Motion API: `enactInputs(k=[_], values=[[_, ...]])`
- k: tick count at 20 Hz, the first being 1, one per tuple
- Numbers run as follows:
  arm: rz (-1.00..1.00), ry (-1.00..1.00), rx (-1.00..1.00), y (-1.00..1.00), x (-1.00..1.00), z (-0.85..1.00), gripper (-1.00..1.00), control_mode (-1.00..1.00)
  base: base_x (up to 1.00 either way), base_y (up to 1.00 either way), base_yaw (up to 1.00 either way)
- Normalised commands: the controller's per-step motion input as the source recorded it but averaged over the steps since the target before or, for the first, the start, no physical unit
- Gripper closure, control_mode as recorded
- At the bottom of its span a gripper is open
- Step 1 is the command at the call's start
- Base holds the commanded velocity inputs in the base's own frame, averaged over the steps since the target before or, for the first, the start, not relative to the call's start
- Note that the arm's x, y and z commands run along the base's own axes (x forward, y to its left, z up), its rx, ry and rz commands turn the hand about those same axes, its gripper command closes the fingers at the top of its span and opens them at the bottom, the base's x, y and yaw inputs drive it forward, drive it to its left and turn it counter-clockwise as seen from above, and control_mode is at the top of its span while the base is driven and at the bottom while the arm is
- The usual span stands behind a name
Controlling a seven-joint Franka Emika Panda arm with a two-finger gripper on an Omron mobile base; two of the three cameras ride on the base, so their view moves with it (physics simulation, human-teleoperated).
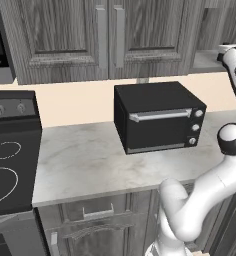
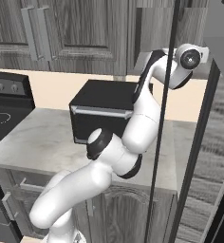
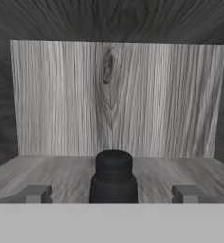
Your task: Retrieve the shaker from the cabinet and place it next the steak on a plate on the dining table.
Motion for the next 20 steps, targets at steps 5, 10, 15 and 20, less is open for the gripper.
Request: enactInputs(k=[5,10,15,20], values=[[0.01,0.03,0.00,-0.05,0.12,-0.03,-1.00,-1.00,0.00,0.00,0.00],[0.01,0.04,0.00,-0.04,0.12,-0.09,-1.00,-1.00,0.00,0.00,0.00],[0.00,0.01,0.00,0.00,0.14,-0.06,-1.00,-1.00,0.00,0.00,0.00],[0.00,0.00,0.00,0.00,0.16,0.00,-1.00,-1.00,0.00,0.00,0.00]])
